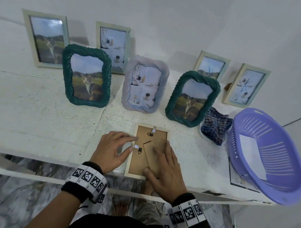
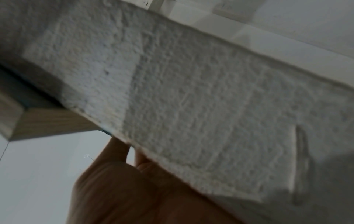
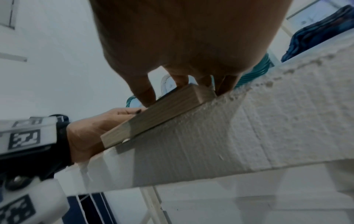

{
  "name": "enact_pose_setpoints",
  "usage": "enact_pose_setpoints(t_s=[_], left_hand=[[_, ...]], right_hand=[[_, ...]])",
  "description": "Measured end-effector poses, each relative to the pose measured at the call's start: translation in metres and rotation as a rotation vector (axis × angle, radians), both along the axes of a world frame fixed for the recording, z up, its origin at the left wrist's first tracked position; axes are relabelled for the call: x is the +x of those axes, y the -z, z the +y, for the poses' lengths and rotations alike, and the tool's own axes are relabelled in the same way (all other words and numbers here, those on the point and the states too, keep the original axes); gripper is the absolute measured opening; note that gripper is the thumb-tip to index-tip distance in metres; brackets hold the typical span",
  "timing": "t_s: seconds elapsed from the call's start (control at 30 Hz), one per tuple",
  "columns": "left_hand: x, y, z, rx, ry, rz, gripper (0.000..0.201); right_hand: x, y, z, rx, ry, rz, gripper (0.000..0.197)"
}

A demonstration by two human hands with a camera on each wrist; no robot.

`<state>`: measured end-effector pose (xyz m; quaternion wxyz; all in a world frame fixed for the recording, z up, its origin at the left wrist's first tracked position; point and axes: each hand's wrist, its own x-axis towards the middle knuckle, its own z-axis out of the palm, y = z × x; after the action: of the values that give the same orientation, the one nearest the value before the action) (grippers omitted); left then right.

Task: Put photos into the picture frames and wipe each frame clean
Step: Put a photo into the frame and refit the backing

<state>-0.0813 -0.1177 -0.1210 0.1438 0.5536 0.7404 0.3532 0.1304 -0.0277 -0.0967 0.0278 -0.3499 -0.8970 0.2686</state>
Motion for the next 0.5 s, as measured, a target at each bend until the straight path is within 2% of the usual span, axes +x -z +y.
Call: enact_pose_setpoints(t_s=[0.17, 0.23, 0.33, 0.4, 0.5], left_hand=[[0.004, -0.007, -0.001, -0.017, 0.017, -0.098, 0.039], [0.011, -0.019, -0.001, -0.002, -0.01, -0.228, 0.037], [0.019, -0.042, 0.001, 0.044, -0.139, -0.45, 0.026], [0.024, -0.062, 0.005, 0.102, -0.22, -0.528, 0.023], [0.036, -0.096, 0.012, 0.171, -0.149, -0.689, 0.029]], right_hand=[[0.003, -0.014, 0.008, -0.198, 0.075, 0.133, 0.066], [-0.001, -0.02, 0.007, -0.245, 0.117, 0.149, 0.059], [-0.006, -0.028, 0.005, -0.304, 0.132, 0.202, 0.059], [-0.009, -0.036, 0.007, -0.324, 0.15, 0.244, 0.059], [-0.004, -0.047, 0.014, -0.375, 0.216, 0.349, 0.053]])
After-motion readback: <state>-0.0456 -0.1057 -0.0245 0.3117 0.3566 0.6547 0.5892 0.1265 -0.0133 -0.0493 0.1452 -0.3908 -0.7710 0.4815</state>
